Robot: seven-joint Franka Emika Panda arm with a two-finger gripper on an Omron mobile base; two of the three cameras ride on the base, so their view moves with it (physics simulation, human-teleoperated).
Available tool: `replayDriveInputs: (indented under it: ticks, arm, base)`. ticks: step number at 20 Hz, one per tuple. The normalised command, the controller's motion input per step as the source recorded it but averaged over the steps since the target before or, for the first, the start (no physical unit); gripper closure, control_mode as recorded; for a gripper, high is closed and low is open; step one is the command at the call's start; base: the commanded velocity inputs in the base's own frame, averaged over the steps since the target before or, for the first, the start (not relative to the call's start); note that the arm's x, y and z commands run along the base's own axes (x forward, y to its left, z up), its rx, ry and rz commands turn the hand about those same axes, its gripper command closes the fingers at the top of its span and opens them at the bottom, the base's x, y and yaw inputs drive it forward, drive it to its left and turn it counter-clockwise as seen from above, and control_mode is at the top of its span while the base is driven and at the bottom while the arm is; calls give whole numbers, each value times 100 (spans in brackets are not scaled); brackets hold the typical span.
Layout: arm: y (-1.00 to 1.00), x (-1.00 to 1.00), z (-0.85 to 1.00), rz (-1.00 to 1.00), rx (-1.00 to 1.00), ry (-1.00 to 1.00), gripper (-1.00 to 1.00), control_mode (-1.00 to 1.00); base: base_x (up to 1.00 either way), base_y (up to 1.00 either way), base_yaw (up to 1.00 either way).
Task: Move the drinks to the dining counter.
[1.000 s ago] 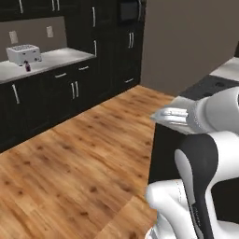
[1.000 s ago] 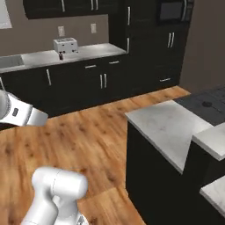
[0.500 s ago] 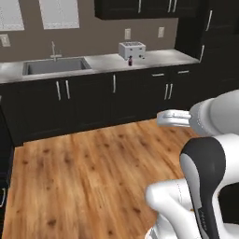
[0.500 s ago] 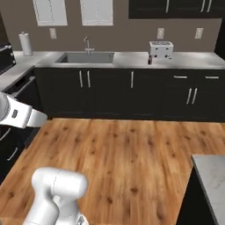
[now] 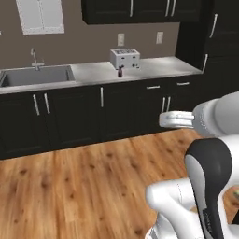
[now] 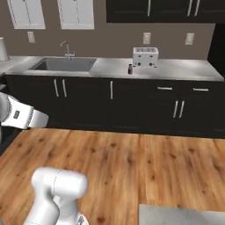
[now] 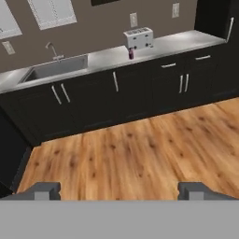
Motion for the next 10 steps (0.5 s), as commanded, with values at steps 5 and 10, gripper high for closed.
replayDriveInputs:
  ticks: [5,10]
  arm:
    - [0,0,0,0,0,0,-100,100]
    - [0,0,0,0,0,0,-100,100]
  base:
    - [100,27,17]
    - [100,2,19]
